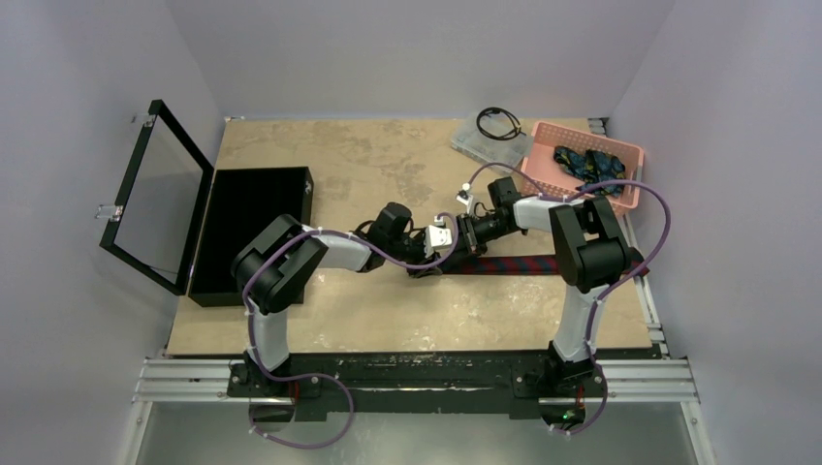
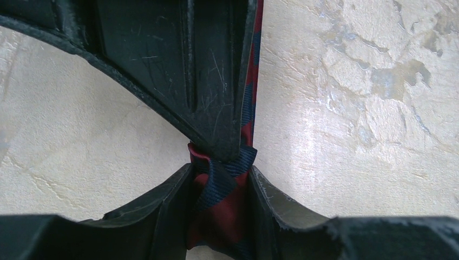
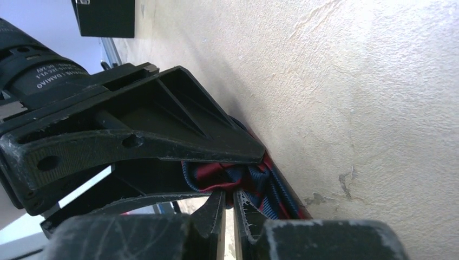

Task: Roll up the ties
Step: Roll the tie at the center of the board.

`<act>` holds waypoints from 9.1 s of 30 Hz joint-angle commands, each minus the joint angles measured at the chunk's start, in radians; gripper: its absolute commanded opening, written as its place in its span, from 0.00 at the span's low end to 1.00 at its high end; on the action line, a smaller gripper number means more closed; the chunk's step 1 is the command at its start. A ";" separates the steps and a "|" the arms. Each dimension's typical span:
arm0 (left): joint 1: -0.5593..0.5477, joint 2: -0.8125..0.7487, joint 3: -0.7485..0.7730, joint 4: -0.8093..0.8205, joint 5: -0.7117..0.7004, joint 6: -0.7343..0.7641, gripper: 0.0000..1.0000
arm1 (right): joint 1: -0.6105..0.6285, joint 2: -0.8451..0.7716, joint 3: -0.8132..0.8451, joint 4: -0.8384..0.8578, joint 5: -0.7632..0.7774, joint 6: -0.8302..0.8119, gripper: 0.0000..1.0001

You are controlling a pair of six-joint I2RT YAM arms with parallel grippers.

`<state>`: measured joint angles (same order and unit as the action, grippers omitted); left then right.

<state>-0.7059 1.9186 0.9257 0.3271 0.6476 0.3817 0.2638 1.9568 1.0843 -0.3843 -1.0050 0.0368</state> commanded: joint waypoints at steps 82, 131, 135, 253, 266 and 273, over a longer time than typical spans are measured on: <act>0.000 -0.123 -0.101 0.079 0.016 0.018 0.40 | 0.049 0.151 0.123 -0.166 0.257 -0.118 0.00; -0.007 -0.121 -0.025 -0.110 -0.389 -0.363 0.38 | 0.049 0.102 0.099 -0.148 0.213 -0.105 0.00; 0.003 -0.116 -0.027 -0.169 -0.383 -0.372 0.33 | 0.048 0.091 0.102 -0.157 0.197 -0.109 0.02; -0.073 -0.156 -0.056 -0.273 -0.210 0.263 0.35 | 0.047 -0.007 0.085 -0.201 -0.027 -0.066 0.28; -0.075 -0.150 -0.056 -0.283 -0.204 0.280 0.38 | 0.052 0.018 0.065 -0.092 -0.022 0.027 0.04; -0.041 -0.223 -0.103 -0.199 -0.150 0.203 0.70 | 0.051 0.027 0.063 -0.154 0.086 -0.031 0.00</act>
<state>-0.7712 1.7599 0.8700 0.1017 0.4549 0.6228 0.3122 1.9907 1.1473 -0.5156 -0.9848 0.0399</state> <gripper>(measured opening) 0.625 0.016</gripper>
